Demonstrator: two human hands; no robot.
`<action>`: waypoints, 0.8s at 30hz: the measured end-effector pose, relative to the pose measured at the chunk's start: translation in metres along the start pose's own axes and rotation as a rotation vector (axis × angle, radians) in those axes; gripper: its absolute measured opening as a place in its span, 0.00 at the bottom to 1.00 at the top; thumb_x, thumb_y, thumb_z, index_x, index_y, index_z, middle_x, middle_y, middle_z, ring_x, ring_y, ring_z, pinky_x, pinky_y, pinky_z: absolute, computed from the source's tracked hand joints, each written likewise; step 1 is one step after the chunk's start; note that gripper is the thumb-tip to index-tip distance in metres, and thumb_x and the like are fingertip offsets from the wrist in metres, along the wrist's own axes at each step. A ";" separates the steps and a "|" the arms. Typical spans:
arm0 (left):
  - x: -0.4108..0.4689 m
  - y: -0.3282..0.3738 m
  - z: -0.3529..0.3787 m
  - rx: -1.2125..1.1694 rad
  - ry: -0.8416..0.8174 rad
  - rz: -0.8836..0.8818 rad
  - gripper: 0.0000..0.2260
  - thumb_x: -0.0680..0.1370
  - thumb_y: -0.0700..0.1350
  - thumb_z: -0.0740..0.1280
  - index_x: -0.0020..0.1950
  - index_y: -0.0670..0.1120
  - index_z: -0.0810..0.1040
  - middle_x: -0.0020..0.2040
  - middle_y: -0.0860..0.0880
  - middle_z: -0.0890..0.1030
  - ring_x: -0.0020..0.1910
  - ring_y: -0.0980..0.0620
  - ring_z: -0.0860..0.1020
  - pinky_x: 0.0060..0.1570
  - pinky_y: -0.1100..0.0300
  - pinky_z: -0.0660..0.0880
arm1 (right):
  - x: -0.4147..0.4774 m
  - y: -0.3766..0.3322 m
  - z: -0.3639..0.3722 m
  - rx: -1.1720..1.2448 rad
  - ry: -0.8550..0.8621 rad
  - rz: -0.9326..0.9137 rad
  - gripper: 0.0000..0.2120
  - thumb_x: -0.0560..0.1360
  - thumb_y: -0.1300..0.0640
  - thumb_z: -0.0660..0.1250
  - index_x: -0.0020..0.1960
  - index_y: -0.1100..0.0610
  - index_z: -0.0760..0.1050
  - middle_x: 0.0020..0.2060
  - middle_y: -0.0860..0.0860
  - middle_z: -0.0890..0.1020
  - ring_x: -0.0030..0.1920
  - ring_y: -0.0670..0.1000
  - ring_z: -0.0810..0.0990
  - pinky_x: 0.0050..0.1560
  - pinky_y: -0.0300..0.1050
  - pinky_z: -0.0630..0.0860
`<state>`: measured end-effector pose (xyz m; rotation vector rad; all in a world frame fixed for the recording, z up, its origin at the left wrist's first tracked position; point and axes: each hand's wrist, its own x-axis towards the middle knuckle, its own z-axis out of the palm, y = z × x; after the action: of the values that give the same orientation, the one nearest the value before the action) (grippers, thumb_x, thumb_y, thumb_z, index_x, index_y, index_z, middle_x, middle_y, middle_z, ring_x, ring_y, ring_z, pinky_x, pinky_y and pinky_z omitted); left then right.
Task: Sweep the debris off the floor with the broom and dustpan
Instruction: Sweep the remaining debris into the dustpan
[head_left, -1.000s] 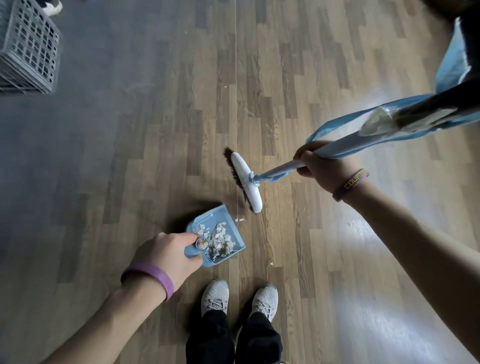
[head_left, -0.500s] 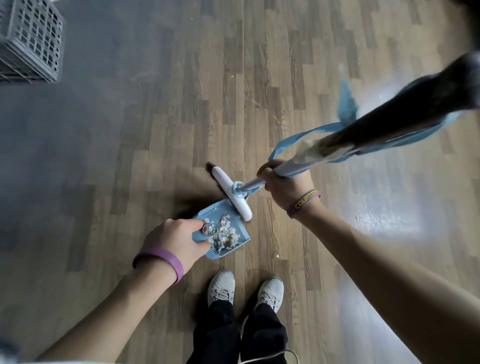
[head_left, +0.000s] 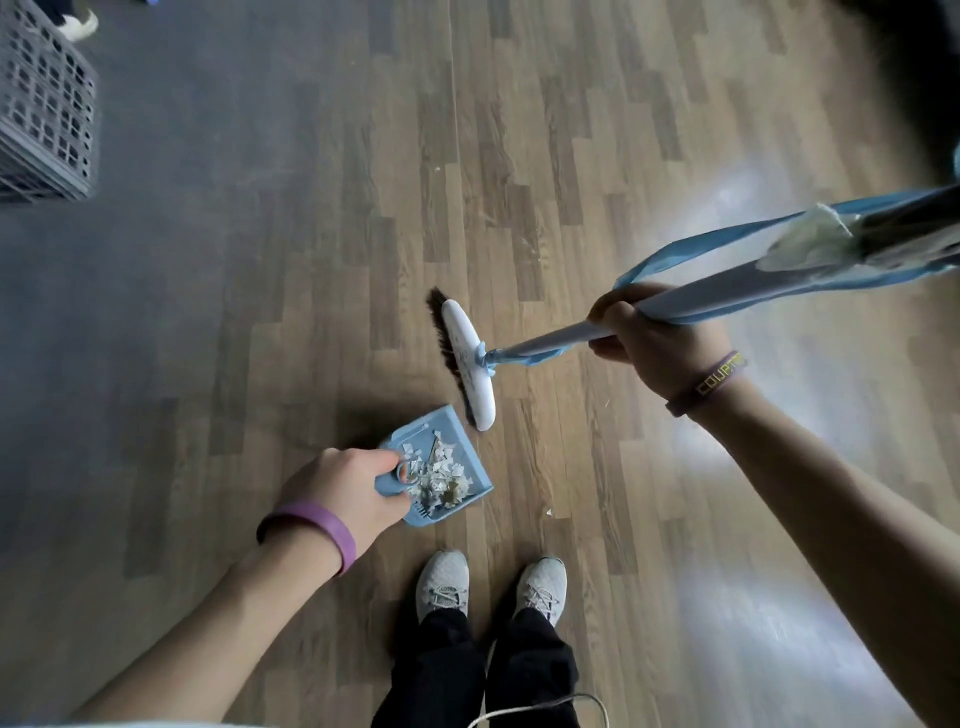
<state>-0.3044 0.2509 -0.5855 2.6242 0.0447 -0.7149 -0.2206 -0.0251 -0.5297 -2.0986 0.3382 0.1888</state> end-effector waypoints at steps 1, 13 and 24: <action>0.000 0.004 0.000 0.029 -0.021 0.030 0.04 0.69 0.51 0.67 0.41 0.54 0.78 0.33 0.49 0.78 0.36 0.44 0.76 0.35 0.59 0.74 | -0.003 0.001 -0.007 -0.017 0.011 0.019 0.11 0.69 0.57 0.62 0.32 0.47 0.79 0.37 0.62 0.83 0.41 0.62 0.83 0.47 0.64 0.80; 0.004 0.094 0.031 0.355 -0.203 0.335 0.11 0.73 0.55 0.62 0.52 0.56 0.77 0.48 0.50 0.81 0.48 0.45 0.78 0.41 0.60 0.69 | -0.066 0.102 -0.051 -0.292 0.148 0.191 0.13 0.66 0.51 0.56 0.36 0.56 0.78 0.31 0.58 0.79 0.36 0.61 0.78 0.41 0.58 0.78; 0.007 0.120 0.054 0.386 -0.231 0.366 0.11 0.72 0.55 0.63 0.52 0.57 0.78 0.49 0.48 0.81 0.50 0.44 0.77 0.45 0.59 0.72 | -0.092 0.143 -0.013 -0.167 0.295 0.416 0.22 0.63 0.43 0.53 0.38 0.59 0.77 0.34 0.56 0.81 0.41 0.58 0.79 0.46 0.50 0.77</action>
<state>-0.3078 0.1196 -0.5846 2.7625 -0.6849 -0.9603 -0.3529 -0.0918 -0.6144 -2.2009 0.9673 0.1546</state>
